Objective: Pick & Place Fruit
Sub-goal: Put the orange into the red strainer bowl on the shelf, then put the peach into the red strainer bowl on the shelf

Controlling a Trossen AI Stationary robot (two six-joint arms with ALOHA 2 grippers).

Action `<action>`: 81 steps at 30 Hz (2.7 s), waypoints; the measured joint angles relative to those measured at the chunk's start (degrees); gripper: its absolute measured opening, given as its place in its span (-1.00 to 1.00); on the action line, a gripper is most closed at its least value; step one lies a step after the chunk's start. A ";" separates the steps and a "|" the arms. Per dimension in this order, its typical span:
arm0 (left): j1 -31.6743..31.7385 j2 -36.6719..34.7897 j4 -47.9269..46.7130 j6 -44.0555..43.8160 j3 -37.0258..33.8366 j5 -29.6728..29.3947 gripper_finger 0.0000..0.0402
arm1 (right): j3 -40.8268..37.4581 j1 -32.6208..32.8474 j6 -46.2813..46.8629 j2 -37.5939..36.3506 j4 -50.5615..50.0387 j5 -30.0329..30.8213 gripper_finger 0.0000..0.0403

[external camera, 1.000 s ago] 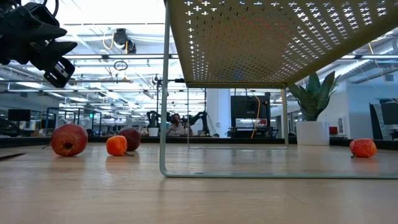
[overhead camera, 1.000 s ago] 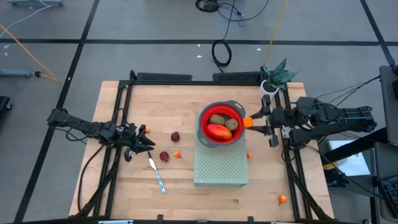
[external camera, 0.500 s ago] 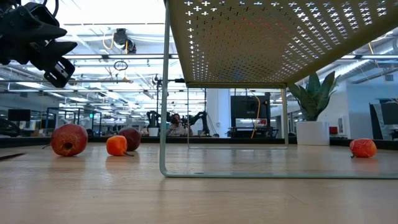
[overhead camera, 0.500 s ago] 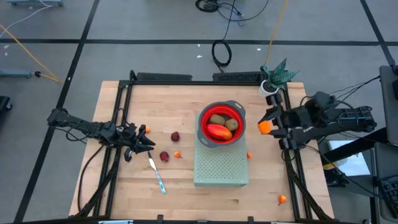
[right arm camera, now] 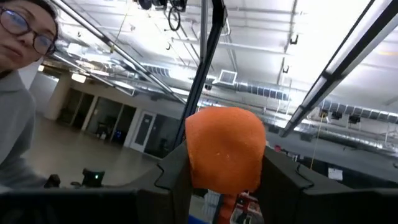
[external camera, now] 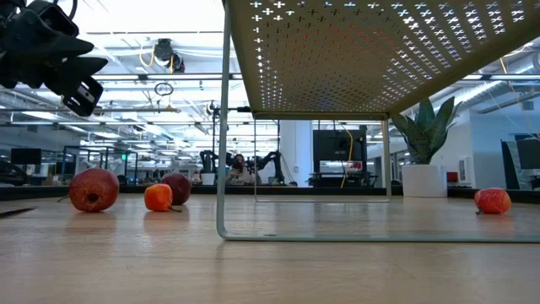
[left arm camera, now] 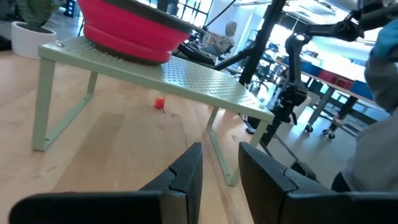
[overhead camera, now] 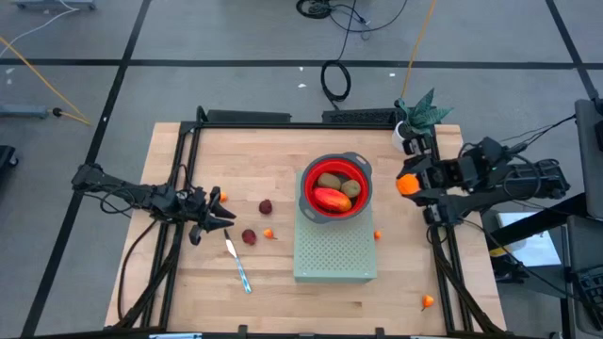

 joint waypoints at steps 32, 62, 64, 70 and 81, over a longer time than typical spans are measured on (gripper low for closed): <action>0.00 0.01 -2.48 0.52 -0.02 -0.45 -0.49 | 19.91 -7.20 16.79 22.86 -53.76 26.76 -0.35; 0.00 0.01 -3.39 -0.63 -0.02 -0.99 -0.49 | 18.46 -7.28 24.71 25.39 -70.07 23.77 -0.13; 0.00 0.01 -3.39 -1.30 -0.02 -0.98 -0.49 | 17.98 -7.28 24.49 25.39 -69.96 23.80 -0.12; 0.00 0.01 -3.37 -1.36 -0.02 -0.98 -0.49 | 17.84 -7.28 24.18 25.42 -68.30 23.99 -0.06; -0.04 -0.01 -3.39 -4.04 -0.02 -0.95 -0.49 | 17.81 -5.62 22.68 23.82 -68.03 24.06 0.04</action>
